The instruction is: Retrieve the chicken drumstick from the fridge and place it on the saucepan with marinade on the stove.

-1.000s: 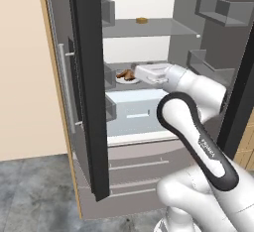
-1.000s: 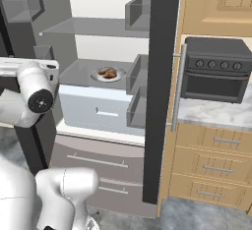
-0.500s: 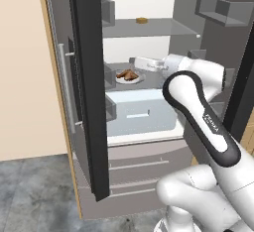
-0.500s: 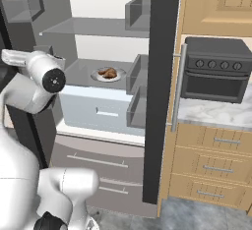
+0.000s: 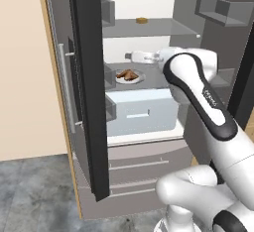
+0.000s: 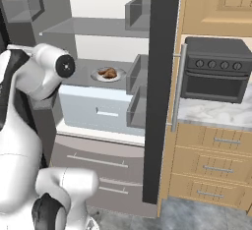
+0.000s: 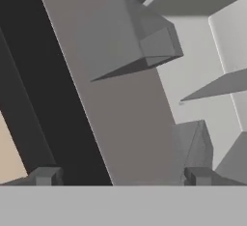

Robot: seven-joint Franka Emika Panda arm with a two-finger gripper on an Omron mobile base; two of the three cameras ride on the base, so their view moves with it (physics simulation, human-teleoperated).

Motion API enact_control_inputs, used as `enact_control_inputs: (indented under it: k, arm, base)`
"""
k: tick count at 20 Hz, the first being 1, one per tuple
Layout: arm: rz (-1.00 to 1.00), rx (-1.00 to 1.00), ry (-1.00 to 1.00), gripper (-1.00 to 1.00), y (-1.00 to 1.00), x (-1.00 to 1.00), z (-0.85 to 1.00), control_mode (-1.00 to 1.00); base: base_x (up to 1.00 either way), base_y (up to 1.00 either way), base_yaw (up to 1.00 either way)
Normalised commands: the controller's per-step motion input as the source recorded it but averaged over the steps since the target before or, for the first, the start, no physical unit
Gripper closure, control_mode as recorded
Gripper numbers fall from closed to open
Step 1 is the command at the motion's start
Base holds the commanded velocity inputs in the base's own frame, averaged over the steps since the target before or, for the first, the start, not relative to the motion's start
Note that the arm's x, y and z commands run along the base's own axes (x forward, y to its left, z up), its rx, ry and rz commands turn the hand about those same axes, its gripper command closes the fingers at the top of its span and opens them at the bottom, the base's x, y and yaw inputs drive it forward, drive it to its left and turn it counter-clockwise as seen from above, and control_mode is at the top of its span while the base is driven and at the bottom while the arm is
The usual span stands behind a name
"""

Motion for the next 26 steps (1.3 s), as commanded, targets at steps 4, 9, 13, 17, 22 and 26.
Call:
enact_control_inputs:
  k: [4, 9, 13, 17, 22, 26]
  arm:
    - [0.04, -0.07, 0.02, -1.0, 0.37, 0.74, -0.07, -1.0]
    - [0.04, -0.05, 0.01, -1.0, 0.29, 0.71, -0.18, -1.0]
    - [0.05, -0.04, 0.0, -1.0, 0.26, 0.64, -0.15, -1.0]
    - [0.04, -0.07, 0.0, -1.0, 0.51, 0.41, 0.0, -1.0]
    - [0.03, -0.09, 0.0, -1.0, 0.7, 0.29, -0.02, -1.0]
    - [0.05, -0.06, 0.0, -1.0, 0.64, 0.24, -0.1, -1.0]
  base:
    - [0.0, 0.0, 0.0]
    - [0.0, 0.0, 0.0]
    - [0.0, 0.0, 0.0]
    - [0.0, 0.0, 0.0]
    - [0.0, 0.0, 0.0]
    - [0.0, 0.0, 0.0]
